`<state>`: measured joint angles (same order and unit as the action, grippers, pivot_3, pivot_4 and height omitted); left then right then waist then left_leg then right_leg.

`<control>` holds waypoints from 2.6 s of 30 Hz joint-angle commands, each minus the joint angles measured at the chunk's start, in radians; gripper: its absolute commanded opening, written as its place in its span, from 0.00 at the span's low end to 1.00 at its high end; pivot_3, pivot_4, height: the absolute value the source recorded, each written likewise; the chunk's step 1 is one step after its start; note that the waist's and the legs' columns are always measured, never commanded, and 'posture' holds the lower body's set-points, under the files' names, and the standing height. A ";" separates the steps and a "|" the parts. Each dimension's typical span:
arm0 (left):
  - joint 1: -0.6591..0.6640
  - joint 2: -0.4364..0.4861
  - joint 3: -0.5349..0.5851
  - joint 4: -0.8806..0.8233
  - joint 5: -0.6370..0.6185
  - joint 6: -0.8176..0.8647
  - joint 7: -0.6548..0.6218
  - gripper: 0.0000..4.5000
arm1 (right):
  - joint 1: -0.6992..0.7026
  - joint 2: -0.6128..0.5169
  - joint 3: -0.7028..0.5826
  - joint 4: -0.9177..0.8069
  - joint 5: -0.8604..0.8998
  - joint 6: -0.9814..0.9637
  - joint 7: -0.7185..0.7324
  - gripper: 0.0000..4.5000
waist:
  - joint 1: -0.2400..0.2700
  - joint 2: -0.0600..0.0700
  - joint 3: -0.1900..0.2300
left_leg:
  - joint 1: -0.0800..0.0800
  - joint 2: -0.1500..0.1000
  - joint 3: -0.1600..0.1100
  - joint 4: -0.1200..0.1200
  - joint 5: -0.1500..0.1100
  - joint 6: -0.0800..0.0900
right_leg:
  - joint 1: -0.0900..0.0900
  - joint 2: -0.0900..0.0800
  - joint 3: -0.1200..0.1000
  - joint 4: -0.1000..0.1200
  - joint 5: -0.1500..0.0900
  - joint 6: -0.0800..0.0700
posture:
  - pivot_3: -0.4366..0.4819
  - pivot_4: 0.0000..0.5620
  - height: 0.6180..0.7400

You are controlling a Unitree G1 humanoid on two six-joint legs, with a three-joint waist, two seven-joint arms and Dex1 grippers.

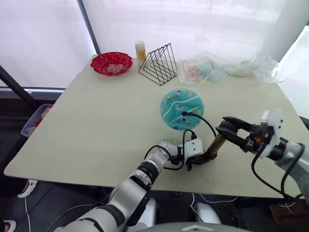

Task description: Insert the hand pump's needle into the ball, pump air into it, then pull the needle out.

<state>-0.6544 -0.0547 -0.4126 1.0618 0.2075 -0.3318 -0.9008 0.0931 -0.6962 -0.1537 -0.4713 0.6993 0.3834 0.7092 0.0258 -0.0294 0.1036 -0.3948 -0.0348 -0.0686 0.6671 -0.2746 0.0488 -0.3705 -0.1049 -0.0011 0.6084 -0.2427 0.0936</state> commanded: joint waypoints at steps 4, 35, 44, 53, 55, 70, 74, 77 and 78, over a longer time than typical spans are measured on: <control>0.058 0.039 -0.051 0.119 0.075 0.086 -0.006 0.24 | -0.003 0.025 -0.067 0.003 0.017 -0.016 0.004 0.42 | 0.000 0.011 0.002 | 0.000 -0.001 -0.001 -0.001 0.000 0.000 | 0.000 0.000 -0.001 0.000 0.001 0.002 | 0.48 0.27 1.00; 0.057 0.028 -0.064 0.128 0.083 0.068 -0.003 0.24 | -0.001 -0.078 -0.054 -0.100 0.055 0.098 -0.052 0.42 | -0.040 -0.011 0.013 | 0.003 -0.011 0.008 0.002 -0.007 0.003 | -0.006 -0.020 0.014 -0.006 0.012 0.011 | 0.48 0.27 1.00; 0.060 0.016 -0.061 0.150 0.091 0.072 0.030 0.24 | 0.052 0.035 0.119 0.074 -0.217 -0.139 -0.010 0.42 | -0.024 -0.005 0.002 | 0.013 -0.015 0.006 0.000 -0.009 0.004 | -0.003 -0.017 0.006 -0.006 0.015 0.016 | 0.48 0.27 1.00; 0.060 0.018 -0.063 0.160 0.099 0.075 0.025 0.24 | -0.163 -0.156 -0.223 -0.105 0.183 0.105 -0.022 0.42 | 0.002 0.018 0.017 | 0.009 -0.017 0.003 0.000 -0.006 0.008 | -0.004 -0.016 0.003 -0.005 0.015 0.015 | 0.48 0.27 1.00; 0.059 0.019 -0.063 0.162 0.100 0.075 0.023 0.24 | -0.204 -0.196 -0.279 -0.109 0.254 0.158 -0.034 0.42 | 0.009 0.018 0.019 | 0.006 -0.018 0.003 0.001 -0.006 0.009 | -0.007 -0.017 0.003 -0.005 0.016 0.015 | 0.48 0.27 1.00; 0.055 0.024 -0.064 0.166 0.104 0.066 0.020 0.24 | -0.310 -0.353 -0.475 -0.046 0.525 0.421 -0.086 0.42 | 0.020 0.020 0.032 | -0.005 -0.022 -0.009 0.003 -0.006 0.008 | -0.011 -0.020 -0.007 -0.006 0.016 0.014 | 0.48 0.27 1.00; 0.053 0.022 -0.065 0.165 0.103 0.068 0.022 0.24 | -0.051 -0.231 -0.232 -0.113 0.193 0.260 -0.045 0.42 | 0.016 0.009 0.016 | -0.002 -0.021 -0.013 0.001 -0.006 0.008 | -0.009 -0.018 -0.009 -0.005 0.014 0.012 | 0.48 0.27 1.00; 0.051 0.020 -0.064 0.164 0.102 0.069 0.023 0.24 | 0.029 -0.171 -0.134 -0.069 0.066 0.150 -0.006 0.42 | 0.009 0.006 0.012 | 0.003 -0.022 -0.013 0.001 -0.006 0.008 | -0.006 -0.018 -0.009 -0.004 0.012 0.015 | 0.48 0.27 1.00; 0.051 0.019 -0.064 0.164 0.103 0.069 0.024 0.24 | 0.036 -0.150 -0.104 -0.047 0.030 0.114 0.001 0.42 | 0.007 0.006 0.012 | 0.004 -0.022 -0.014 0.002 -0.006 0.008 | -0.005 -0.017 -0.009 -0.003 0.011 0.017 | 0.48 0.27 1.00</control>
<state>-0.6729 -0.0682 -0.4098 1.0871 0.2177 -0.3478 -0.8631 0.0894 -0.8509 -0.3476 -0.5826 0.8394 0.4960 0.6974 0.0323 -0.0236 0.1152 -0.3862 -0.0561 -0.0835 0.6685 -0.2824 0.0534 -0.3726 -0.1201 -0.0084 0.6051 -0.2322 0.1114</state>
